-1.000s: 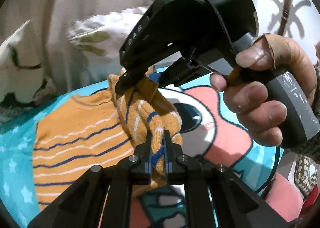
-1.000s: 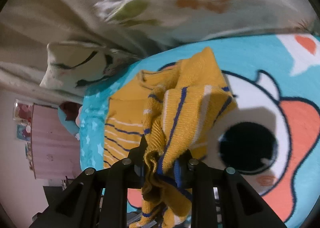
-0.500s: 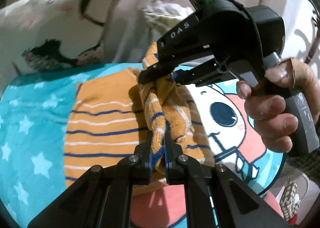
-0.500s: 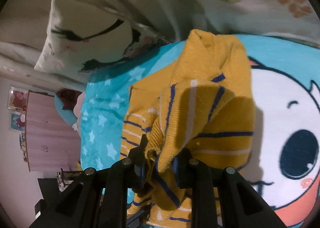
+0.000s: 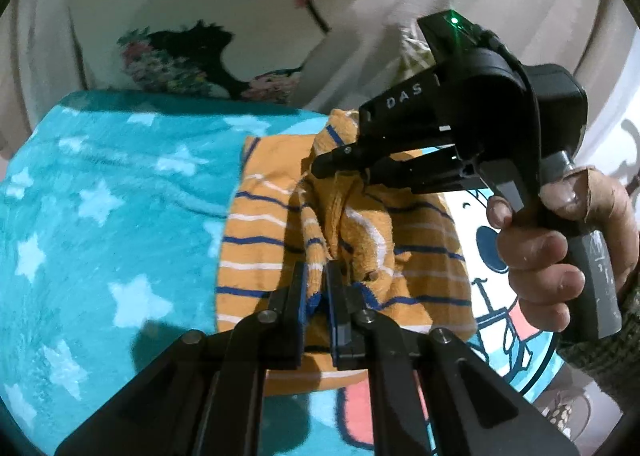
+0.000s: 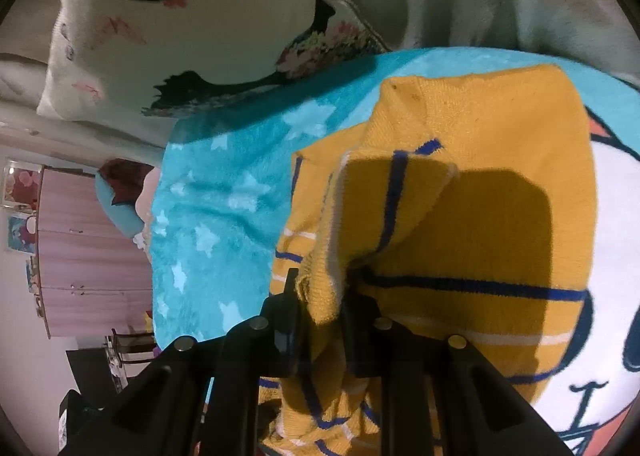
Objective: Fold small clothes
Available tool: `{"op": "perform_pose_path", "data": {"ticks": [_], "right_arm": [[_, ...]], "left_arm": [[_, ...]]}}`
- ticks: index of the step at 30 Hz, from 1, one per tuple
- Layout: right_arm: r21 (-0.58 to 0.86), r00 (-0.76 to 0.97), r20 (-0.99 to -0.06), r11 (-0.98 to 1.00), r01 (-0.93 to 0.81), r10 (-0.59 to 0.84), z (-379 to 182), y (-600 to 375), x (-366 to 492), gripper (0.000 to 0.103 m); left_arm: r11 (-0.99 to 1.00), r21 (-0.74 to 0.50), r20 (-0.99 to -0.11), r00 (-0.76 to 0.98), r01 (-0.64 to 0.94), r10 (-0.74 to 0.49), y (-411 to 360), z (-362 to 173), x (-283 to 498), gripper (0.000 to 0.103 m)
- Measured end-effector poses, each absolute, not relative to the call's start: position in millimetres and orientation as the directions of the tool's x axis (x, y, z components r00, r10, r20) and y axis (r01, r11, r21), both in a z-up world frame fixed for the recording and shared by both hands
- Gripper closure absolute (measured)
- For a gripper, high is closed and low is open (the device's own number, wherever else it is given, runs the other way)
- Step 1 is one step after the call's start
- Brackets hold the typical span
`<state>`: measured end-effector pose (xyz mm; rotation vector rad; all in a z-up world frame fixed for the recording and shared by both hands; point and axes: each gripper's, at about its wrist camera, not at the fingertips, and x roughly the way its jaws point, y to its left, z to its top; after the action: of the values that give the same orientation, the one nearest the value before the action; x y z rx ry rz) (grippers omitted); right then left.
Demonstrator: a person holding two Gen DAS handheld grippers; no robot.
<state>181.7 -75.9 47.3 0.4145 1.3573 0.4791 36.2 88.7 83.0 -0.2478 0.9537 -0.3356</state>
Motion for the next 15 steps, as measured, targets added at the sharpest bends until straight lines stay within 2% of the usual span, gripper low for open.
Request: {"op": "perform_pose_path", "data": {"ticks": [8,15], "right_arm": [[0.506,0.132,-0.846,0.856,-0.109,0.517,41.4,-49.3,186.1,0.083],[0.326,0.141,-0.920,0.914,-0.239,0.365,38.7,-11.5,178.1,0.083]], "left_arm": [[0.918,-0.369,-0.760,0.522,0.144,-0.387,109.2,76.7,33.8,0.095],[0.912,-0.403,-0.762,0.523,0.077,-0.381,152.3,71.4,25.8,0.093]]}}
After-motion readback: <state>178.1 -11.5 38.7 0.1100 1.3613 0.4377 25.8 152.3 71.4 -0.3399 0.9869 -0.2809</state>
